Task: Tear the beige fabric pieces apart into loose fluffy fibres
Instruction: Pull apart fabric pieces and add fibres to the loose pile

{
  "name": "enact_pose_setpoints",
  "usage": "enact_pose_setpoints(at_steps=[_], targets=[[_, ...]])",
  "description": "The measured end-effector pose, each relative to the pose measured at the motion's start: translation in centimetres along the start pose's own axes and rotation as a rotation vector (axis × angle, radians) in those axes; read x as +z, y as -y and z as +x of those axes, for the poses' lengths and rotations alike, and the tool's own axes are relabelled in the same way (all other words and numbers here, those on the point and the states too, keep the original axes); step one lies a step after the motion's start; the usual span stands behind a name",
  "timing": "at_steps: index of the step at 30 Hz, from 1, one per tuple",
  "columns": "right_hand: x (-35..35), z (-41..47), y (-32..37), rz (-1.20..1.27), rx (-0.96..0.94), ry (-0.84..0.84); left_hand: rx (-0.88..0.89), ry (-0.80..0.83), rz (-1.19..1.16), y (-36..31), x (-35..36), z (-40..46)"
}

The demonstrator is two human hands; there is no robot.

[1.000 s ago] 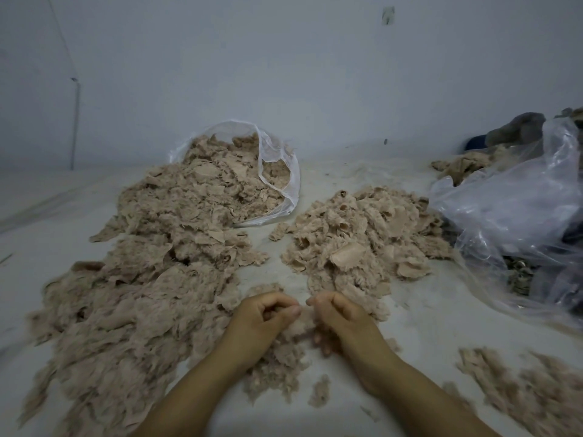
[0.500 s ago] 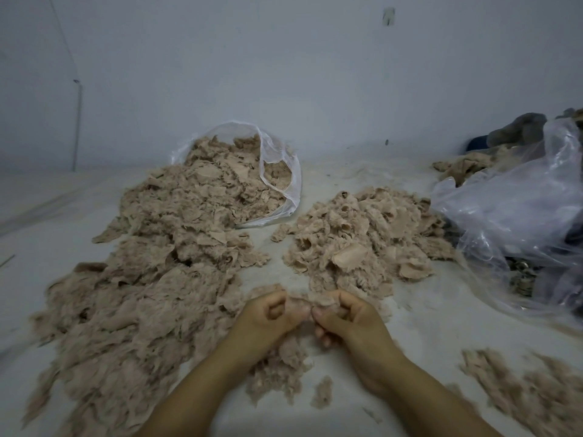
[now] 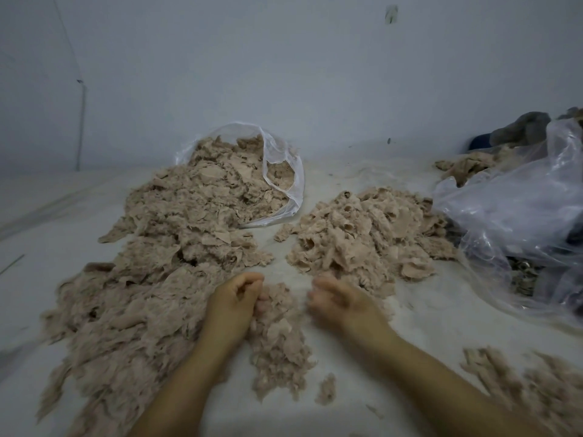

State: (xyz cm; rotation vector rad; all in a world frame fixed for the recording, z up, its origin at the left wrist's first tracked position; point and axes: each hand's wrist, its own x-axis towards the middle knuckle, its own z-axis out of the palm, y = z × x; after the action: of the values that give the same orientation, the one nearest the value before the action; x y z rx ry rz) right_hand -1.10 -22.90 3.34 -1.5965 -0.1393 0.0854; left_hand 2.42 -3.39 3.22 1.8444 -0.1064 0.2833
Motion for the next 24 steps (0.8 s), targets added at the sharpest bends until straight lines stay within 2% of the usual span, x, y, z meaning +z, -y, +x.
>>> enact_pose_setpoints(at_steps=[2, 4, 5, 6, 8, 11, 15, 16, 20, 22, 24], targets=[[1.2, -1.2, -1.1, -0.49, -0.211, 0.188, 0.111, 0.025, 0.179, 0.2, -0.5, 0.2], [1.3, -1.9, -2.6, -0.74, -0.419, 0.361, 0.147, 0.183, 0.369, 0.6, -0.7, 0.4], [1.1, -2.2, -2.9, -0.799, -0.454, 0.388, 0.141, 0.286, 0.504, 0.8, -0.8, 0.4], [0.5, -2.6, -3.0, -0.829, -0.444, 0.377, 0.139, 0.366, 0.637, 1.1, -0.8, 0.4], [-1.0, -3.5, -3.0, -0.842, -0.394, 0.333, 0.158, 0.393, 0.744, 1.1, -0.9, 0.4], [-2.5, -4.7, -2.2, -0.809, -0.315, 0.278, 0.316, 0.33, 0.641, 0.3, -1.0, 0.1], [-3.2, -5.1, -1.2, -0.803, -0.31, 0.027, 0.37, 0.722, 0.736, 0.1, -0.8, -0.9], [-3.1, -5.0, -0.9, -0.835, -0.265, 0.005, 0.353, 0.745, 0.733, 0.3, -0.6, -1.0], [-1.2, -3.4, -0.8, -0.888, -0.087, 0.005, 0.312, 0.623, 0.63, 0.0, 0.5, -1.1], [-0.3, -2.4, -1.0, -0.875, -0.089, -0.025, 0.289, 0.639, 0.561, -0.2, 1.0, -1.2], [0.1, -1.6, -0.9, -0.74, -0.115, -0.052, 0.281, 0.657, 0.409, -0.8, 1.4, -1.2]])
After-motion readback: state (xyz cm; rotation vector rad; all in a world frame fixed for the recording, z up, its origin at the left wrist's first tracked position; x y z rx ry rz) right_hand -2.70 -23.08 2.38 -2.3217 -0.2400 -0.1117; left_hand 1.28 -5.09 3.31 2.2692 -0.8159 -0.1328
